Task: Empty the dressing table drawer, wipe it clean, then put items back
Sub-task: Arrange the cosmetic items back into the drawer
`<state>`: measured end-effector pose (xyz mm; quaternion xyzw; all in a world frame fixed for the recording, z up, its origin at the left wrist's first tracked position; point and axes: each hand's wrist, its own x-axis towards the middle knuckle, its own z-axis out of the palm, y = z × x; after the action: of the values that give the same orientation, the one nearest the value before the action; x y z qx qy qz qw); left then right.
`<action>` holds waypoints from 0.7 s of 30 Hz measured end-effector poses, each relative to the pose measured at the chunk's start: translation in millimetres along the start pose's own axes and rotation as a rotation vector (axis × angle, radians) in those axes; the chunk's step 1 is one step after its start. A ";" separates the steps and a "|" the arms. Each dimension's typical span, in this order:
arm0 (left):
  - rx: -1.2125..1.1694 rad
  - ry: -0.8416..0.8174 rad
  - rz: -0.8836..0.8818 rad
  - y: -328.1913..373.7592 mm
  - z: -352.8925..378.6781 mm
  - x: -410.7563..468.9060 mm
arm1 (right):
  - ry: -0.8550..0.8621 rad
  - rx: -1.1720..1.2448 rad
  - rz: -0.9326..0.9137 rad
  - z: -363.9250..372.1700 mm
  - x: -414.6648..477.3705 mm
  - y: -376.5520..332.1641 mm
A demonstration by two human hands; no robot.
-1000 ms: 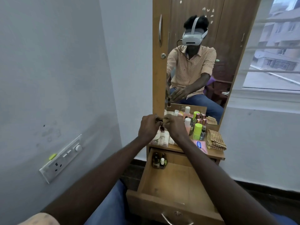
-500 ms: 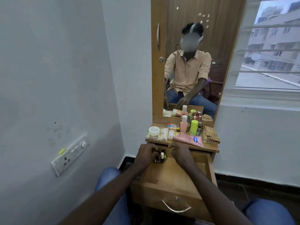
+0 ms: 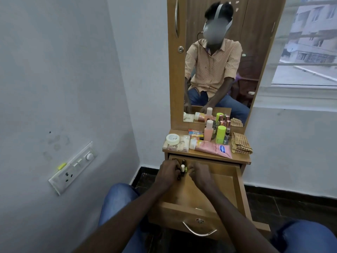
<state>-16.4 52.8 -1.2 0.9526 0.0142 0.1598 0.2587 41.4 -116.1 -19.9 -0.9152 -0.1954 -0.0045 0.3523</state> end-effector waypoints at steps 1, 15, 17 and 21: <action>0.003 0.002 0.006 0.1 2.1 -0.4 | -0.001 -0.002 -0.001 0.9 -0.4 -0.5; -0.033 0.018 0.012 1.8 5.3 -5.6 | -0.009 -0.025 -0.018 3.2 -10.3 -4.9; -0.040 0.057 0.026 3.5 0.4 -6.7 | -0.004 -0.028 -0.040 -0.6 -10.2 -8.5; -0.098 0.245 0.071 10.0 -20.5 -2.6 | 0.059 -0.018 -0.157 -15.8 -5.9 -27.5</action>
<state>-25.9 53.9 19.6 0.9121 0.0043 0.2844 0.2953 28.1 -109.9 8.8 -0.8996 -0.2564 -0.0607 0.3484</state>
